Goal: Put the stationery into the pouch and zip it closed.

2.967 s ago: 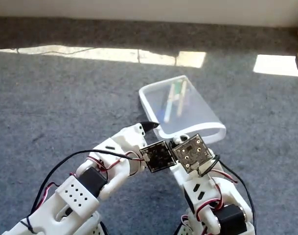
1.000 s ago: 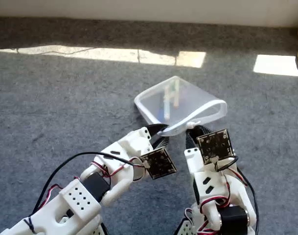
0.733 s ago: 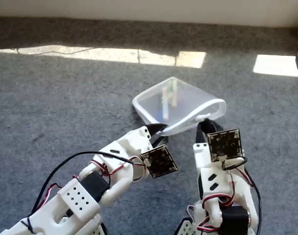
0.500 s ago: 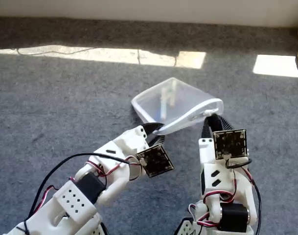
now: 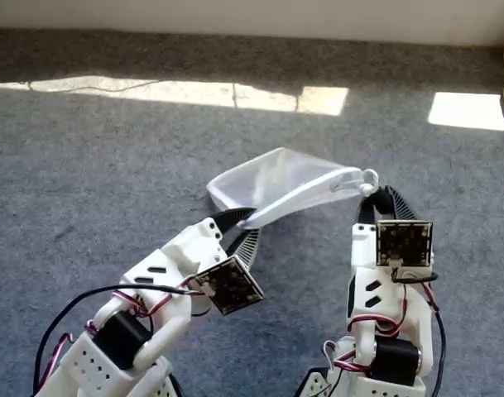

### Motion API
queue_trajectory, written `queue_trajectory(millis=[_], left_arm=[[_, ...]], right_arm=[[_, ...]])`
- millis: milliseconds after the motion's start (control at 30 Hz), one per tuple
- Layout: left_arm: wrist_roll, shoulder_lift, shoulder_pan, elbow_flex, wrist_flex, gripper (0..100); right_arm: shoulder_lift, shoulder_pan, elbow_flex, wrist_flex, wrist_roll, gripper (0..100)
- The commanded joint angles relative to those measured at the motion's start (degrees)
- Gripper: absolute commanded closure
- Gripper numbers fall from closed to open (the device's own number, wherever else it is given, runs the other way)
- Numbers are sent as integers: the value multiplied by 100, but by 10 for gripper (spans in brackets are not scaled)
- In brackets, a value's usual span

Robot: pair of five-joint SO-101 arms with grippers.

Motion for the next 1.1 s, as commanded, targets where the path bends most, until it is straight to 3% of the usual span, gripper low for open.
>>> queue_trajectory(millis=[0,200,467,833,1067], left_arm=[[62,-505,-497,-163,26,995],[158,-796,-743,-163,35,995],[229,-1174,-804,-163,237,995],[756,-1912,-1710,-198,211,995],[765,-1947,-1763,-171,202,995]], right_arm=[[-40,321,-48,-224,-70,992],[-40,532,-84,-224,-422,992],[-40,532,-84,-224,-431,992],[-40,532,-84,-215,-431,992],[-40,497,-40,-189,-457,991]])
